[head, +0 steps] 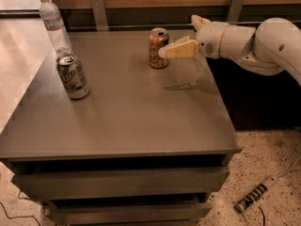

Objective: Pick orange can

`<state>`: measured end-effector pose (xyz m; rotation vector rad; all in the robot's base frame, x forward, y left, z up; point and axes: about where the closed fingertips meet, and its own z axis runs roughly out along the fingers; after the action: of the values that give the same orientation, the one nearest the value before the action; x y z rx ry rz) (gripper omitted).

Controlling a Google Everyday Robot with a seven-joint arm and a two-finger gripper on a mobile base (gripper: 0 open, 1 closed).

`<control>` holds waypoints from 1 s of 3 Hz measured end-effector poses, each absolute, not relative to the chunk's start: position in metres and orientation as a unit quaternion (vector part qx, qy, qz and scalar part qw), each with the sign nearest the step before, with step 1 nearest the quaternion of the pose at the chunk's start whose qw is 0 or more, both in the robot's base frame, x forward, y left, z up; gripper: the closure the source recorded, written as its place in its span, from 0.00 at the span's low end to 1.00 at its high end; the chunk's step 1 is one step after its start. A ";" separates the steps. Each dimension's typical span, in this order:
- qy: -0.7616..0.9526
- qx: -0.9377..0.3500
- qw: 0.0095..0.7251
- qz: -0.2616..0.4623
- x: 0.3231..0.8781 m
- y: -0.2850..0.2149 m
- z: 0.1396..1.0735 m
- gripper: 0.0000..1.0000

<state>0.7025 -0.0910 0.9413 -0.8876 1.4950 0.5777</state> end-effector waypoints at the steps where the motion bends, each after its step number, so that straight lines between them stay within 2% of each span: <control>1: 0.647 -0.382 0.607 0.260 0.714 -0.084 0.932 0.00; 3: 0.624 -0.373 0.614 0.306 0.741 -0.060 0.912 0.00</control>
Offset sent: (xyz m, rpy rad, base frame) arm 0.0564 0.0256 -0.0347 0.1338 -0.0033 0.0673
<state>0.7415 -0.0602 0.9121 -0.8586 1.4391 0.7062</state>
